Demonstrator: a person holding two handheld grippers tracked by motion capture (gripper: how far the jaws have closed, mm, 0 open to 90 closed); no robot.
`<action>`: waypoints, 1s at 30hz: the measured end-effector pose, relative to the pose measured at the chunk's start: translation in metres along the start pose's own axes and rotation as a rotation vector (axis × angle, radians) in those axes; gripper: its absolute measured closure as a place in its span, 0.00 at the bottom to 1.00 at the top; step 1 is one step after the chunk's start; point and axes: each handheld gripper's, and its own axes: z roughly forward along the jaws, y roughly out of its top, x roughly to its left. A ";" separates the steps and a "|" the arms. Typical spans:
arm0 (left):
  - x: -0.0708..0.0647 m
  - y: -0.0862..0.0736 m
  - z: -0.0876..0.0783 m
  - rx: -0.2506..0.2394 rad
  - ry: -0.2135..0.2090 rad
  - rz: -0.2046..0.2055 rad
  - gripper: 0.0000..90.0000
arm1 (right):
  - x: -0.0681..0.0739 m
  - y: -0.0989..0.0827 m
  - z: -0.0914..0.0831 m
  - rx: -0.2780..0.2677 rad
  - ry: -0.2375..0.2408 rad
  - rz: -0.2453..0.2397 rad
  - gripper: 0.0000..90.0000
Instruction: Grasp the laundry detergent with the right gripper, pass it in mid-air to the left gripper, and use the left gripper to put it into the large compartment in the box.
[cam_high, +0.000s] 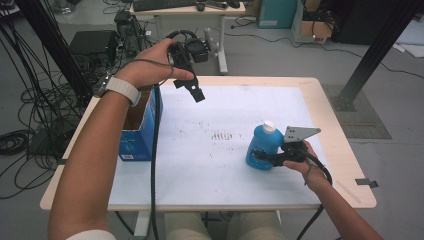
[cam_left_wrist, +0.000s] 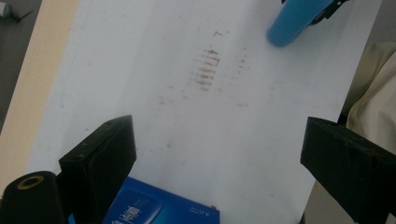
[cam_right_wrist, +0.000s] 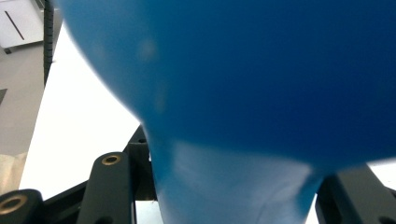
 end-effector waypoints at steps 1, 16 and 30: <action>0.000 0.000 0.000 0.000 0.001 -0.002 0.12 | 0.000 0.000 0.000 0.001 0.001 -0.003 0.48; -0.012 -0.003 -0.009 -0.039 0.017 -0.001 0.11 | 0.001 0.010 -0.005 -0.028 0.000 0.031 0.48; -0.036 0.000 -0.030 -0.040 0.045 0.020 0.11 | -0.002 0.033 -0.016 -0.019 0.049 0.009 0.48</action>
